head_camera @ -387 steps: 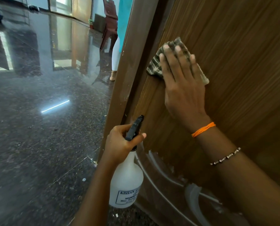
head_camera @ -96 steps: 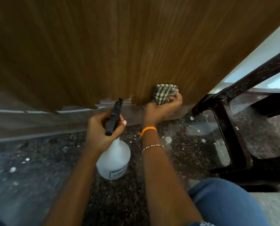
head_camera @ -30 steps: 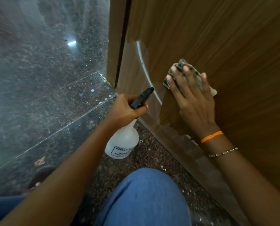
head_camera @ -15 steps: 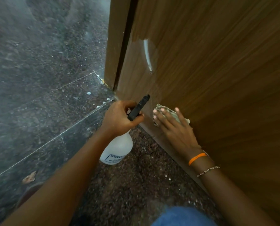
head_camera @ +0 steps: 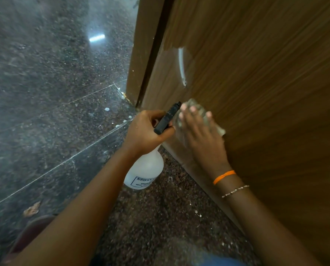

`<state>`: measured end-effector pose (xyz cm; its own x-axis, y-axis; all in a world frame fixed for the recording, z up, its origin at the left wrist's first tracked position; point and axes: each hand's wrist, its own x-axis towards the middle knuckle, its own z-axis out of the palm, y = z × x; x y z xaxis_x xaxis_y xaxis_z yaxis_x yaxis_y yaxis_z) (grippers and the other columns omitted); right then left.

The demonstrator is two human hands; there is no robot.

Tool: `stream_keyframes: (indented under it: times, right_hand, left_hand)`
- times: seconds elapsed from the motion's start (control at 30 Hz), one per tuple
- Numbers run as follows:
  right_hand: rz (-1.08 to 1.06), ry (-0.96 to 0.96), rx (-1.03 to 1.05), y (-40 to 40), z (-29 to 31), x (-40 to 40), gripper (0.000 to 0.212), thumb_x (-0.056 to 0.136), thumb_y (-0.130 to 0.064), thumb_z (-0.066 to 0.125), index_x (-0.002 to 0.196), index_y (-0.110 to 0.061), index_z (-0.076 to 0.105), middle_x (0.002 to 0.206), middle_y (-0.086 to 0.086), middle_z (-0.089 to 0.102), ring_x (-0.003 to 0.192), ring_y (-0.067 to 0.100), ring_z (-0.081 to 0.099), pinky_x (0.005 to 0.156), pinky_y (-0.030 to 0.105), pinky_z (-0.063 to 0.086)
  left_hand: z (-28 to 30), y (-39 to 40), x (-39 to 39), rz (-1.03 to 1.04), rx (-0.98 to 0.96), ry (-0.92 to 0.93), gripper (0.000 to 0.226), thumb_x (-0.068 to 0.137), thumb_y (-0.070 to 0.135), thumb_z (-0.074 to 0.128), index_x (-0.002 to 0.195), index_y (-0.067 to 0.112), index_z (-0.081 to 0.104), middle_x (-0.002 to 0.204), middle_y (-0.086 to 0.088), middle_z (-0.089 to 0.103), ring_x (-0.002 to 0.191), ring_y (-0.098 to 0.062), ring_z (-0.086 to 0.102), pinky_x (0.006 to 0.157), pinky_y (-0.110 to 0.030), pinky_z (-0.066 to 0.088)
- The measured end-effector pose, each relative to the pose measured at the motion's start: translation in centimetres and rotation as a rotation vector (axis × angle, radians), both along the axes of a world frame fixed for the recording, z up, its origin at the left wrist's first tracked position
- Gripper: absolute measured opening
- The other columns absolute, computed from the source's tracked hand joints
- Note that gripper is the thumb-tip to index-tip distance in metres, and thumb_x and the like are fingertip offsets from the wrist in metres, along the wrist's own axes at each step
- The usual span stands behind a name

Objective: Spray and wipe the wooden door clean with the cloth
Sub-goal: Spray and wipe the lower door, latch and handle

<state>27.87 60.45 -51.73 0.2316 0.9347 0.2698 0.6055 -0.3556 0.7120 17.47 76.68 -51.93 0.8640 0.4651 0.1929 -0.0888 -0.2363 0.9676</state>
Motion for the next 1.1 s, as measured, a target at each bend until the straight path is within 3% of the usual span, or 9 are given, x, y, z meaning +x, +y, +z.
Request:
stream_keyframes:
  times: [0.1,0.17,0.23,0.4,0.5,0.67,0.83,1.0,1.1]
  right_hand:
    - [0.004,0.037,-0.325,-0.6,-3.0,-0.3,0.057,0.095,-0.019,0.028,0.149,-0.004,0.016,0.158,0.017,0.016,0.146,0.033,0.013,0.114,0.056,-0.006]
    - [-0.006,0.044,-0.342,-0.3,-2.5,-0.3,0.056,0.092,-0.015,0.031,0.147,-0.006,0.030,0.156,0.014,0.025,0.145,0.031,0.021,0.114,0.055,-0.011]
    - [-0.006,0.054,-0.199,0.2,-0.5,-0.3,0.054,0.090,-0.011,0.031,0.143,-0.006,0.040,0.153,0.012,0.033,0.142,0.030,0.027,0.116,0.051,-0.012]
    - [-0.066,-0.053,0.332,2.0,7.1,0.7,0.051,0.097,-0.003,0.034,0.147,-0.008,0.035,0.155,0.009,0.029,0.142,0.030,0.019,0.115,0.055,0.001]
    - [-0.049,-0.162,0.425,3.2,8.9,1.2,0.046,0.101,-0.004,0.029,0.147,-0.008,0.036,0.153,0.009,0.034,0.141,0.030,0.029,0.114,0.053,0.010]
    - [-0.023,-0.234,0.471,3.8,7.6,1.4,0.044,0.103,-0.006,0.033,0.146,-0.009,0.038,0.151,0.009,0.037,0.140,0.026,0.034,0.114,0.050,0.017]
    - [-0.005,-0.086,0.244,4.4,1.9,0.9,0.049,0.101,-0.010,0.035,0.149,-0.005,0.027,0.156,0.012,0.024,0.145,0.028,0.021,0.117,0.052,0.010]
    - [-0.020,0.031,-0.347,2.9,-4.3,0.3,0.069,0.094,-0.037,0.044,0.151,-0.006,0.022,0.159,0.014,0.017,0.146,0.029,0.017,0.114,0.053,-0.003]
    - [-0.041,0.074,-0.264,3.8,-2.5,0.1,0.065,0.088,-0.033,0.054,0.146,-0.010,0.036,0.157,0.011,0.025,0.144,0.026,0.026,0.115,0.049,-0.002]
  left_hand:
    - [0.2,0.2,0.1,-0.008,-0.026,-0.016,0.026,0.069,0.040,0.061,0.068,0.014,0.063,0.056,-0.003,0.054,0.053,-0.034,0.052,0.051,-0.051,0.045]
    - [0.1,0.7,0.2,-0.023,-0.034,-0.007,0.024,0.069,0.041,0.062,0.068,0.017,0.064,0.056,0.000,0.054,0.052,-0.030,0.051,0.051,-0.051,0.045]
    - [0.2,1.4,0.3,-0.029,-0.041,0.006,0.025,0.069,0.041,0.062,0.068,0.016,0.064,0.056,-0.002,0.053,0.052,-0.031,0.049,0.051,-0.051,0.044]
    - [0.7,1.9,0.8,-0.018,-0.030,0.027,0.021,0.067,0.043,0.060,0.062,0.022,0.060,0.054,-0.002,0.050,0.051,-0.034,0.049,0.050,-0.050,0.043]
    - [1.1,1.9,1.4,0.001,-0.019,0.048,0.029,0.067,0.044,0.059,0.058,0.017,0.056,0.049,0.002,0.047,0.047,-0.027,0.048,0.048,-0.043,0.042]
    - [1.2,1.7,1.6,0.091,0.180,0.112,0.029,0.070,0.040,0.056,0.049,0.025,0.043,0.046,0.004,0.043,0.042,-0.017,0.041,0.048,-0.026,0.031]
    - [-0.1,2.5,0.3,0.072,0.133,0.070,0.034,0.066,0.049,0.052,0.053,0.018,0.049,0.050,-0.015,0.051,0.044,-0.033,0.046,0.045,-0.041,0.039]
    - [-0.5,3.1,-1.2,0.036,0.136,0.042,0.034,0.067,0.049,0.054,0.059,0.017,0.058,0.052,-0.011,0.055,0.047,-0.032,0.050,0.047,-0.043,0.042]
    - [-0.6,3.2,-1.8,0.021,0.154,0.063,0.022,0.066,0.050,0.053,0.056,0.031,0.051,0.051,-0.003,0.054,0.045,-0.022,0.049,0.049,-0.039,0.043]
